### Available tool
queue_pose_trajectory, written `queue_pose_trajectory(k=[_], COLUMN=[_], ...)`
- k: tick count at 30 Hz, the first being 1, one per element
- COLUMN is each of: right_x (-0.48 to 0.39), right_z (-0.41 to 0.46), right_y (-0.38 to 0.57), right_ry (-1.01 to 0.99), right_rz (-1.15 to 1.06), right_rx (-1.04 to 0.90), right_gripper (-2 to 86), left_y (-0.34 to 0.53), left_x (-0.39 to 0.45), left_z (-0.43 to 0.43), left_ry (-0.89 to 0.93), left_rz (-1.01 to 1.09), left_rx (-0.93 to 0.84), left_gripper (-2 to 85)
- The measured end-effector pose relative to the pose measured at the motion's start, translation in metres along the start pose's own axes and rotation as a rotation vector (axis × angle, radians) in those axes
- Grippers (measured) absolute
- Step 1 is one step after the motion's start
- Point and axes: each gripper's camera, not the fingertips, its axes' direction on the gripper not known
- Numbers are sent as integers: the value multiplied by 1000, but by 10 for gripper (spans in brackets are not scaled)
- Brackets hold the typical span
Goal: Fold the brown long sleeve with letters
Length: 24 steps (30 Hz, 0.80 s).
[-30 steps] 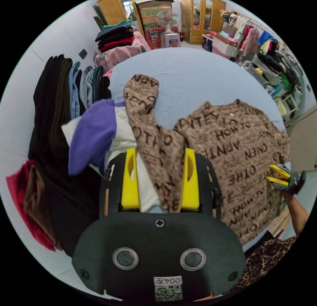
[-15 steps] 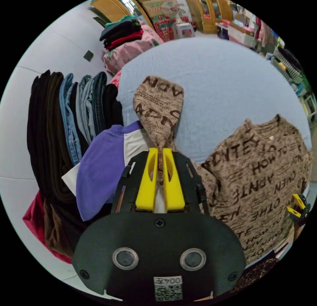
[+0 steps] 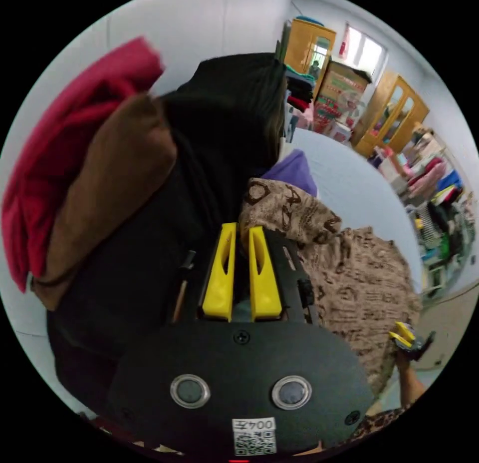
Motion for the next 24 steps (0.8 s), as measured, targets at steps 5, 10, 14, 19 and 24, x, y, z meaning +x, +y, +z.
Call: queue_pose_trajectory(k=[5, 10, 14, 19, 24], right_x=[1, 2, 0, 1, 1], right_z=[1, 2, 4, 6, 9], right_y=[1, 2, 3, 4, 5], right_ry=[2, 6, 16, 15, 16], right_rz=[-1, -2, -7, -7, -7], right_rx=[0, 0, -1, -1, -1], right_gripper=[110, 110, 110, 110, 110], left_y=[33, 45, 39, 39, 41], left_x=[-31, 66, 170, 216, 203], left_z=[-63, -82, 4, 103, 121], left_ry=[174, 122, 199, 83, 6], left_rz=[-46, 308, 561, 528, 440], left_rx=[205, 288, 6, -245, -147], left_gripper=[91, 37, 9, 3, 2])
